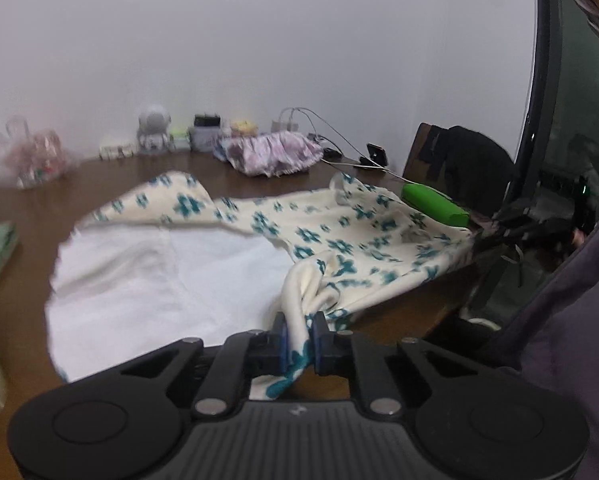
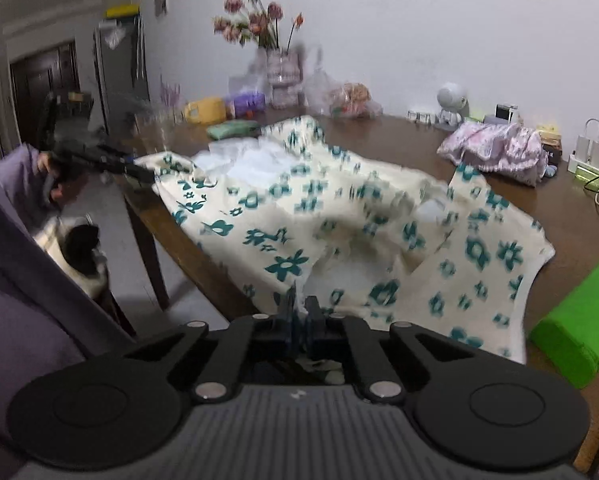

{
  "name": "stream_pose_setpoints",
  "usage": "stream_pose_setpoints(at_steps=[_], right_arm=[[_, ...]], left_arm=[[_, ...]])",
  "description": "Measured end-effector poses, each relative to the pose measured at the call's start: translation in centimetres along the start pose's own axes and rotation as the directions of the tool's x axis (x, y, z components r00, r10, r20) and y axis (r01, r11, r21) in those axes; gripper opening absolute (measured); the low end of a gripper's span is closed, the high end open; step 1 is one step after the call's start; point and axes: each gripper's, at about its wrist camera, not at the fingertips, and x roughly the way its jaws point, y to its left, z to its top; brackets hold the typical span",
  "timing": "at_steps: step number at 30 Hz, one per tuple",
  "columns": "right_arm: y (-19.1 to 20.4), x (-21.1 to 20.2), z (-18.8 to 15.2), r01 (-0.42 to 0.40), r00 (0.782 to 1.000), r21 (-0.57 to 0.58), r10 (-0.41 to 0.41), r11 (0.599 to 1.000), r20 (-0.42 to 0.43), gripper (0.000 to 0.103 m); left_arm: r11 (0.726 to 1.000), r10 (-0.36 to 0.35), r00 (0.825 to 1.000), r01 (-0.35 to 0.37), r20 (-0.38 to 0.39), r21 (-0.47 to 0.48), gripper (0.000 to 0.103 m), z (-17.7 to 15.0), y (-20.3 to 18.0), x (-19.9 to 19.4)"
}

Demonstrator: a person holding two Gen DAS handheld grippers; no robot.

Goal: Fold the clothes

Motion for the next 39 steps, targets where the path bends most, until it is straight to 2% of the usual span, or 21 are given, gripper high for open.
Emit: stream_pose_setpoints(at_steps=[3,5,6,8,9,10,11,13,14,16,18,20,22,24,26,28,29,30,31,34,39], right_arm=[[-1.6,0.5,2.6,0.022,0.999,0.011,-0.022,1.0,0.028,0.005],[-2.6,2.3,4.4,0.085,0.996,-0.014,-0.084,0.996,0.024,0.005],[-3.2,3.6,5.1,0.115,0.993,-0.025,-0.115,0.993,0.004,0.005],[-4.2,6.7,6.3,0.199,0.977,-0.049,-0.202,0.979,-0.071,0.006],[-4.5,8.3,6.6,0.258,0.958,-0.062,-0.264,0.964,-0.109,0.013],[-4.6,9.6,6.7,0.31,0.938,-0.073,-0.318,0.948,-0.138,0.025],[-4.5,10.0,6.9,0.342,0.927,-0.082,-0.35,0.936,-0.137,0.03],[-3.9,9.5,7.0,0.374,0.921,-0.085,-0.38,0.924,-0.087,0.046],[-3.6,8.6,6.9,0.365,0.928,-0.072,-0.368,0.928,-0.049,0.047],[-2.8,6.7,6.8,0.323,0.946,-0.044,-0.322,0.945,0.026,0.048],[-2.0,6.1,6.5,0.206,0.977,-0.026,-0.205,0.978,0.052,0.052],[-0.3,7.0,6.0,0.082,0.996,-0.05,-0.081,0.995,0.034,0.056],[1.5,9.0,5.5,0.025,1.0,-0.096,-0.025,0.995,0.001,0.056],[2.1,10.9,5.2,0.018,0.999,-0.103,-0.021,0.995,-0.031,0.055],[2.0,12.0,5.0,0.029,0.998,-0.098,-0.034,0.995,-0.051,0.051],[1.7,12.8,4.8,0.045,0.997,-0.09,-0.051,0.995,-0.065,0.038],[1.4,12.9,4.7,0.045,0.997,-0.077,-0.05,0.996,-0.064,0.036],[1.1,12.9,4.7,0.04,0.997,-0.061,-0.043,0.997,-0.059,0.032],[0.9,13.0,4.6,0.041,0.997,-0.047,-0.044,0.998,-0.058,0.022],[0.1,12.6,4.4,0.039,0.997,0.0,-0.038,0.999,-0.06,0.006],[-0.7,10.2,3.9,-0.047,0.994,0.076,0.054,0.996,-0.096,0.003]], left_arm=[[0.996,0.028,0.999,-0.025,-0.037,0.084,0.01,2.8,0.9,1.9],[0.989,0.035,0.997,-0.024,-0.073,0.143,0.01,4.7,1.8,4.0],[0.989,0.043,0.994,-0.028,-0.099,0.147,0.01,5.4,2.5,5.3],[0.987,0.059,0.987,-0.036,-0.152,0.154,0.02,6.8,4.0,7.9],[0.989,0.072,0.982,-0.047,-0.172,0.14,0.028,6.9,4.5,8.8],[0.99,0.091,0.979,-0.069,-0.182,0.124,0.035,6.9,5.0,9.1],[0.99,0.108,0.976,-0.088,-0.189,0.108,0.037,6.9,5.3,9.3],[0.992,0.106,0.985,-0.096,-0.139,0.08,0.052,6.3,5.5,7.7],[0.993,0.1,0.988,-0.093,-0.114,0.069,0.058,5.9,5.3,6.5],[0.991,0.112,0.991,-0.106,-0.077,0.078,0.082,5.1,4.7,4.2],[0.988,0.132,0.989,-0.125,-0.067,0.095,0.09,4.4,3.8,3.1],[0.987,0.126,0.989,-0.117,-0.083,0.113,0.09,3.8,2.8,2.9],[0.982,0.138,0.985,-0.123,-0.103,0.146,0.088,3.4,1.6,3.6],[0.981,0.137,0.981,-0.115,-0.137,0.157,0.082,3.0,0.9,4.7],[0.981,0.121,0.978,-0.093,-0.167,0.168,0.067,2.6,0.7,5.9],[0.974,0.146,0.969,-0.106,-0.2,0.2,0.044,2.5,0.6,7.0],[0.97,0.157,0.965,-0.111,-0.21,0.216,0.039,2.4,0.6,7.3],[0.967,0.16,0.963,-0.109,-0.217,0.231,0.03,2.4,0.8,7.5],[0.963,0.162,0.961,-0.105,-0.223,0.246,0.018,2.4,1.0,7.7],[0.955,0.13,0.959,-0.053,-0.253,0.292,0.006,2.4,1.5,7.4],[0.949,0.153,0.94,-0.054,-0.305,0.309,0.006,2.0,1.6,5.6]])
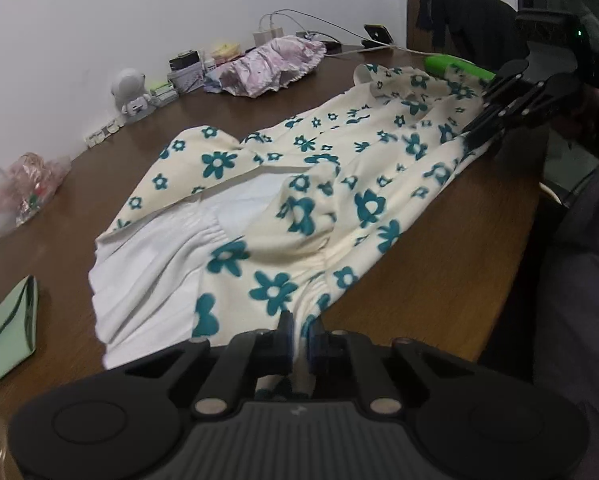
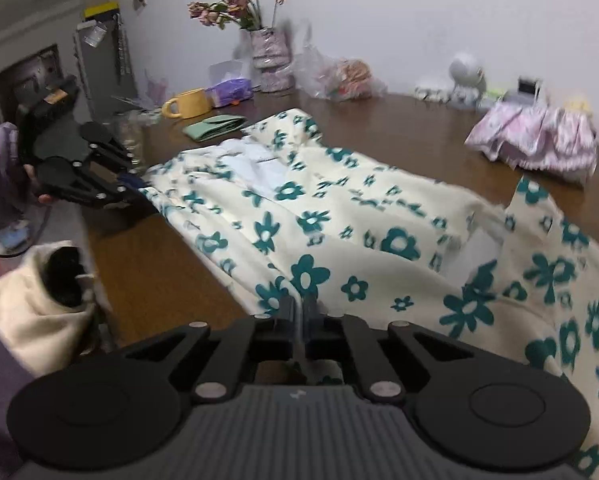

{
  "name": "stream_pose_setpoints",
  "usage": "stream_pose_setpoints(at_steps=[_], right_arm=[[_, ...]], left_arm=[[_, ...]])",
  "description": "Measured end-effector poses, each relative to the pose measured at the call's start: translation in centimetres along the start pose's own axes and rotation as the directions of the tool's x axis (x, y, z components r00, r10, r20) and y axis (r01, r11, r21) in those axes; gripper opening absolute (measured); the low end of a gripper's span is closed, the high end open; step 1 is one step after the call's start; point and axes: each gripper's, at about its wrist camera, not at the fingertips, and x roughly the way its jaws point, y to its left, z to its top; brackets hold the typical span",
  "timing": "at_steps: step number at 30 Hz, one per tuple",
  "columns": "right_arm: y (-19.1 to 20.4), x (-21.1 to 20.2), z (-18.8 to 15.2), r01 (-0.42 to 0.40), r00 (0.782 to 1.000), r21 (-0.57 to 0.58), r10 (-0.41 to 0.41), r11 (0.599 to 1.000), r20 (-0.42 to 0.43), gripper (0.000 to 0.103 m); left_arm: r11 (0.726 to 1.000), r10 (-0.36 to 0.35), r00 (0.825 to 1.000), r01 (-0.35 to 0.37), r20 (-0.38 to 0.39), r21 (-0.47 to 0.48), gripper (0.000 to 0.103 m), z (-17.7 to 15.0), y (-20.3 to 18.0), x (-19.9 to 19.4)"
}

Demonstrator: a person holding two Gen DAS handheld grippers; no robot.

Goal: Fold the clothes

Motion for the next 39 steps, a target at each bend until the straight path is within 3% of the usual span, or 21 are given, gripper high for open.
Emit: stream_pose_setpoints(at_steps=[2,4,6,9,12,14,18,20,21,23,26,28,29,30,31,32,33,35,37,39], right_arm=[[0.1,-0.9,-0.6,-0.027,1.0,0.008,0.027,1.0,-0.003,0.003],[0.2,-1.7,-1.1,-0.042,0.999,0.01,0.042,0.999,0.003,0.005],[0.2,-2.5,-1.1,-0.042,0.999,-0.004,0.042,0.999,0.029,0.007],[0.0,-3.5,-0.6,-0.018,0.995,0.006,0.018,1.0,0.094,0.012],[-0.5,-3.2,0.1,0.03,0.992,0.031,-0.034,0.999,0.124,0.019],[-1.0,-2.0,0.0,0.077,0.993,0.03,-0.079,0.997,0.082,0.023],[-1.6,-1.1,-0.8,0.104,0.994,0.04,-0.106,0.994,0.039,0.025],[-1.9,-1.1,-1.1,0.101,0.994,0.051,-0.103,0.994,0.042,0.025],[-2.0,-1.2,-1.2,0.098,0.994,0.055,-0.101,0.994,0.045,0.025],[-1.9,-1.3,-1.5,0.096,0.994,0.056,-0.099,0.994,0.05,0.025],[-1.8,-1.4,-1.7,0.095,0.994,0.048,-0.098,0.994,0.053,0.025],[-1.8,-1.5,-1.6,0.092,0.994,0.051,-0.095,0.994,0.051,0.025],[-1.8,-1.5,-1.5,0.091,0.994,0.055,-0.093,0.994,0.049,0.025],[-1.8,-1.6,-1.4,0.088,0.995,0.057,-0.091,0.994,0.048,0.028],[-1.8,-1.9,-1.2,0.078,0.995,0.057,-0.082,0.995,0.056,0.035],[-1.7,-2.3,-1.0,0.064,0.995,0.053,-0.068,0.997,0.073,0.04],[-1.6,-2.8,-0.6,0.056,0.993,0.046,-0.06,0.997,0.097,0.047],[-1.6,-4.1,0.5,0.059,0.987,0.032,-0.063,0.998,0.146,0.049],[-2.1,-5.1,1.7,0.099,0.98,0.023,-0.102,0.995,0.169,0.054],[-3.1,-5.7,3.2,0.162,0.97,0.021,-0.163,0.987,0.178,0.055]], left_arm=[[1.0,0.021,1.0,-0.021,-0.008,-0.002,0.014,-0.6,-0.3,-0.5],[0.997,0.033,0.999,-0.033,-0.01,-0.063,0.027,-1.2,0.2,-1.0],[0.991,-0.017,0.999,0.021,0.036,-0.133,0.032,-1.7,0.8,-2.3],[0.989,0.004,0.996,0.01,0.092,-0.151,0.041,-2.1,0.8,-3.8],[0.987,0.039,0.999,-0.035,0.021,-0.157,0.04,-2.3,1.0,-2.9],[0.988,0.053,0.998,-0.059,-0.04,-0.143,0.042,-2.6,0.8,-2.0],[0.983,0.086,0.995,-0.091,-0.04,-0.158,0.039,-3.0,1.4,-2.1],[0.976,0.104,0.993,-0.112,-0.052,-0.189,0.028,-3.2,2.4,-2.0],[0.972,0.115,0.991,-0.125,-0.064,-0.199,0.017,-3.3,2.7,-2.1],[0.966,0.142,0.987,-0.156,-0.081,-0.205,0.013,-3.6,3.3,-2.5],[0.954,0.174,0.983,-0.182,-0.054,-0.24,0.013,-3.4,3.6,-3.9],[0.951,0.152,0.987,-0.133,0.047,-0.278,0.014,-3.0,3.6,-5.8],[0.949,0.138,0.983,-0.096,0.122,-0.301,0.016,-2.8,3.6,-6.9],[0.945,0.134,0.97,-0.064,0.201,-0.321,0.026,-2.4,3.6,-7.8],[0.939,0.143,0.949,-0.04,0.282,-0.341,0.04,-1.9,3.5,-8.6],[0.936,0.14,0.931,-0.013,0.337,-0.353,0.046,-1.3,3.5,-8.9],[0.936,0.122,0.917,0.02,0.379,-0.35,0.054,-0.5,3.4,-8.7],[0.934,0.117,0.903,0.042,0.413,-0.354,0.065,1.8,3.3,-7.3],[0.931,0.113,0.92,0.033,0.374,-0.363,0.072,4.7,3.5,-4.5],[0.921,0.173,0.941,-0.05,0.29,-0.387,0.072,7.3,3.9,-1.5]])
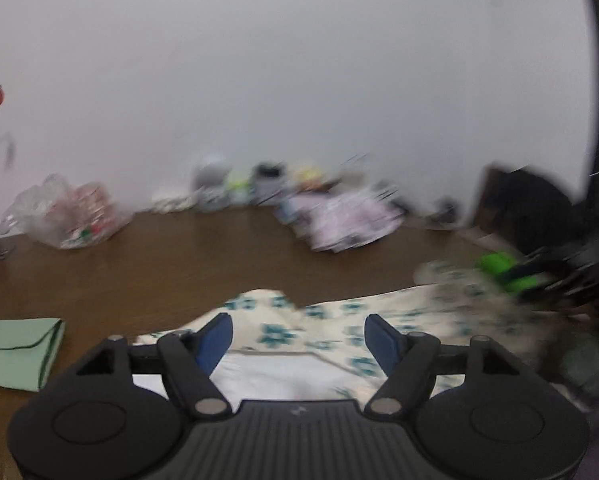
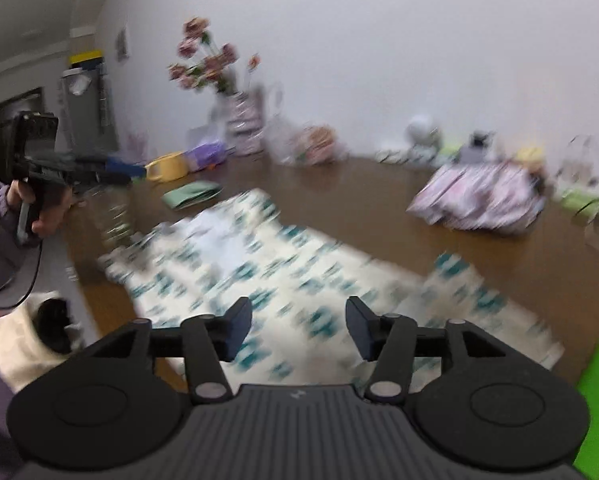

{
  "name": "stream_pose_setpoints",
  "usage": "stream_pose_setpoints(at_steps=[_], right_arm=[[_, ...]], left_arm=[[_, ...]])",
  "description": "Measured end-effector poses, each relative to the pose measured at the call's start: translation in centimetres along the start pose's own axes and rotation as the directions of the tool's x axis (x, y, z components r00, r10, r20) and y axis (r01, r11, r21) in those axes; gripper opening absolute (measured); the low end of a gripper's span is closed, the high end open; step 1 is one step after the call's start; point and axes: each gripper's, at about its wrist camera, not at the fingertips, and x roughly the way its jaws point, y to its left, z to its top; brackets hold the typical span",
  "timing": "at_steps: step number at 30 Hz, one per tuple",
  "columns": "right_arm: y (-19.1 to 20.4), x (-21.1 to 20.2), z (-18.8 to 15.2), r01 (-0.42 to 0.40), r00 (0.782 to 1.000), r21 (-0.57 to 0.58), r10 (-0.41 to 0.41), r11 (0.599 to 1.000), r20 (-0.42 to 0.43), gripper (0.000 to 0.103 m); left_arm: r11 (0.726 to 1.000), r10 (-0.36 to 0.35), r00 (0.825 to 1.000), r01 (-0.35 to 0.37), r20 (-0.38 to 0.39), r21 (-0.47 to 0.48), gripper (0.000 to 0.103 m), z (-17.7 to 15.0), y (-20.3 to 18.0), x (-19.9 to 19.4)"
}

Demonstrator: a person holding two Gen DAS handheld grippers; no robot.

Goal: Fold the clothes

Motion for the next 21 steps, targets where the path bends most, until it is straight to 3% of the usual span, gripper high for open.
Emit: stream_pose_setpoints(at_steps=[2,4,6,7,10,12,14,16,17,18,19,20,21], right_arm=[[-1.5,0.4,1.7,0.084,0.996,-0.012,-0.084,0.996,-0.015,0.055],[-3.1,1.2,3.1,0.141,0.989,-0.025,-0.142,0.99,-0.045,0.056],[-5.1,2.6,4.3,0.148,0.985,-0.013,-0.148,0.989,-0.093,0.056],[-6.1,3.4,4.9,0.147,0.982,-0.004,-0.146,0.989,-0.117,0.056],[-8.7,6.7,6.1,0.116,0.971,0.024,-0.109,0.993,-0.215,0.057],[-9.4,9.1,6.2,0.09,0.956,0.011,-0.084,0.996,-0.28,0.057],[-9.7,11.1,6.0,0.065,0.941,0.009,-0.058,0.998,-0.334,0.057],[-9.3,12.6,5.6,0.047,0.926,-0.002,-0.044,0.999,-0.375,0.057],[-9.1,13.2,5.4,0.038,0.919,-0.009,-0.038,0.999,-0.393,0.057],[-8.8,13.9,5.2,0.029,0.911,-0.016,-0.033,0.999,-0.412,0.054],[-8.5,14.3,5.0,0.025,0.904,-0.024,-0.033,0.999,-0.426,0.041],[-8.3,14.7,4.9,0.025,0.899,-0.033,-0.037,0.999,-0.437,0.028],[-8.0,15.0,4.7,0.023,0.893,-0.045,-0.041,0.999,-0.448,0.009]], left_arm=[[0.994,0.11,0.993,-0.111,-0.048,-0.022,0.072,1.2,0.0,3.5],[0.987,0.13,0.988,-0.137,-0.088,-0.078,0.072,2.3,1.1,6.0],[0.978,0.144,0.981,-0.161,-0.128,-0.132,0.072,3.3,2.2,8.5],[0.982,0.095,0.985,-0.116,-0.14,-0.15,0.072,3.6,2.6,9.6],[0.98,0.047,0.983,-0.08,-0.178,-0.184,0.072,3.9,3.4,12.4],[0.986,0.038,0.979,-0.07,-0.198,-0.153,0.071,3.8,3.1,13.6],[0.988,0.041,0.969,-0.076,-0.243,-0.135,0.065,3.4,2.8,14.4],[0.988,0.037,0.954,-0.08,-0.297,-0.134,0.039,3.1,2.8,14.9],[0.989,0.028,0.95,-0.072,-0.311,-0.13,0.031,3.0,2.6,15.0],[0.99,0.024,0.947,-0.068,-0.32,-0.127,0.013,2.6,2.6,14.9],[0.99,0.024,0.944,-0.069,-0.329,-0.125,0.005,2.3,2.5,14.8],[0.989,0.024,0.944,-0.07,-0.329,-0.127,0.005,2.1,2.4,14.6],[0.989,0.029,0.947,-0.073,-0.319,-0.126,0.005,1.9,2.2,14.3]])
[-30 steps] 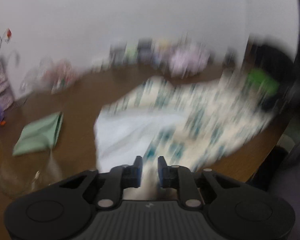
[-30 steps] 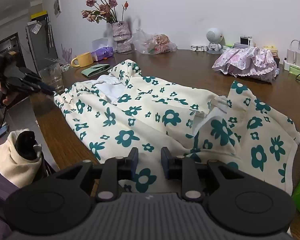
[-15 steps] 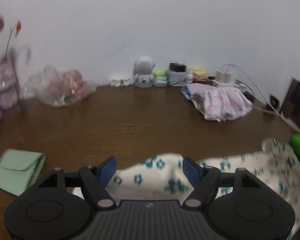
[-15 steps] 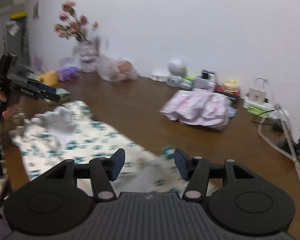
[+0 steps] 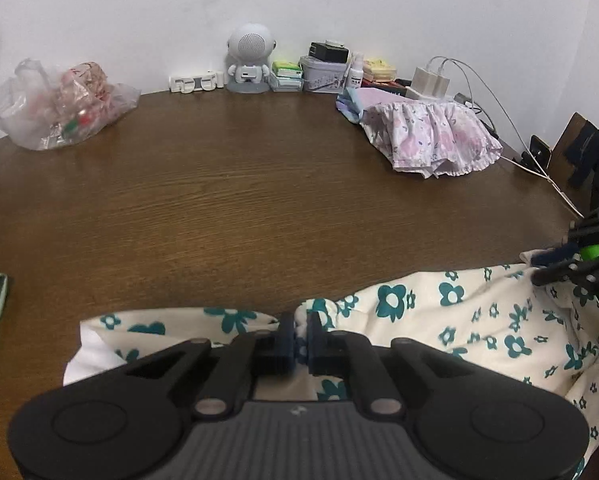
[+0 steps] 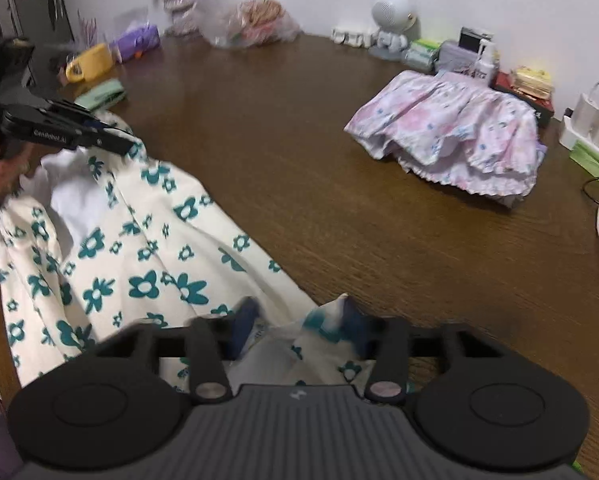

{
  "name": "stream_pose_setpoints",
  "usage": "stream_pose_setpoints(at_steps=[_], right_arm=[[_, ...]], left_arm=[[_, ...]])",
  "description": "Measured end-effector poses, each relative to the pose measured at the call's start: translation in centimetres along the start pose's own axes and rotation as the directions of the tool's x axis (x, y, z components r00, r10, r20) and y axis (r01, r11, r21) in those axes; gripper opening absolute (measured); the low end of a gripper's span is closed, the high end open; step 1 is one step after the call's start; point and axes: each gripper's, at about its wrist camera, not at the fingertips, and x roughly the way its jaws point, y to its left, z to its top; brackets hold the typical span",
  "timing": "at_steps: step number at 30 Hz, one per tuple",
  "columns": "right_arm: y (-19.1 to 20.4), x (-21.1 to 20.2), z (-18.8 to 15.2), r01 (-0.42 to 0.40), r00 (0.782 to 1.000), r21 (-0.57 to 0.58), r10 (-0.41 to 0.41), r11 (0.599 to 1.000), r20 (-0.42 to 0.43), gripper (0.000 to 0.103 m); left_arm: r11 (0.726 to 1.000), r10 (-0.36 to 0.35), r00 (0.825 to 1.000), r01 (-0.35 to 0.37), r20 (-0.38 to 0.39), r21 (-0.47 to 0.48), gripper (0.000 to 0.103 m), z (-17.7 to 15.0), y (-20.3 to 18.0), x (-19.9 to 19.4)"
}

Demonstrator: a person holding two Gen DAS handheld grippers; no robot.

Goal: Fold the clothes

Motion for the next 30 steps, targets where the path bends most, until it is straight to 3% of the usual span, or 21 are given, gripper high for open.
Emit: stream_pose_setpoints(at_steps=[3,8,11,14,17,18,19,20,23,25,28,30], right_arm=[[1.1,0.2,-0.3,0.029,1.0,-0.041,-0.029,0.999,-0.001,0.004],[3.0,-5.9,-1.9,0.079,0.98,-0.039,-0.07,0.996,0.188,0.004],[5.6,-8.9,-5.0,0.11,0.968,-0.083,-0.088,0.99,0.234,0.004],[8.4,-9.1,-8.0,0.09,0.981,-0.132,-0.065,0.987,0.185,0.004],[10.1,-9.1,-10.3,0.04,0.989,-0.148,-0.018,0.988,0.149,0.013],[10.2,-9.8,-10.4,0.015,0.988,-0.151,0.009,0.988,0.157,0.021],[10.1,-10.6,-10.2,-0.005,0.983,-0.148,0.031,0.989,0.178,0.035],[9.8,-11.5,-9.8,-0.011,0.976,-0.14,0.041,0.99,0.214,0.04],[8.4,-13.1,-8.4,0.002,0.958,-0.108,0.029,0.994,0.286,0.04],[8.1,-12.5,-8.2,0.016,0.964,-0.124,0.018,0.992,0.265,0.048],[8.3,-10.0,-8.8,0.006,0.984,-0.171,0.024,0.985,0.176,0.053],[8.6,-8.4,-9.3,0.023,0.991,-0.186,0.002,0.982,0.133,0.052]], left_arm=[[1.0,0.02,0.998,-0.021,0.056,0.02,0.004,-0.6,-0.9,-1.7],[0.998,0.044,0.975,-0.053,0.216,0.036,0.004,-3.1,-3.2,-8.0],[0.997,0.062,0.968,-0.071,0.244,0.028,0.004,-6.6,-4.5,-10.6],[0.998,0.06,0.974,-0.054,0.221,-0.029,0.005,-10.5,-5.0,-11.6],[0.997,0.065,0.984,-0.059,0.167,-0.045,0.017,-12.9,-4.7,-11.0],[0.997,0.077,0.983,-0.071,0.169,-0.04,0.028,-12.9,-4.6,-11.2],[0.996,0.088,0.981,-0.083,0.172,-0.036,0.041,-12.8,-4.5,-11.4],[0.995,0.1,0.976,-0.094,0.193,-0.039,0.045,-12.3,-4.4,-12.0],[0.998,0.064,0.959,-0.062,0.276,-0.016,0.06,-11.2,-4.5,-13.3],[0.995,-0.007,0.963,-0.02,0.269,0.097,0.075,-11.1,-5.5,-12.9],[0.93,-0.043,0.974,-0.043,0.223,0.365,0.075,-11.4,-7.6,-10.9],[0.898,-0.011,0.989,-0.055,0.147,0.437,0.072,-11.1,-8.1,-9.0]])
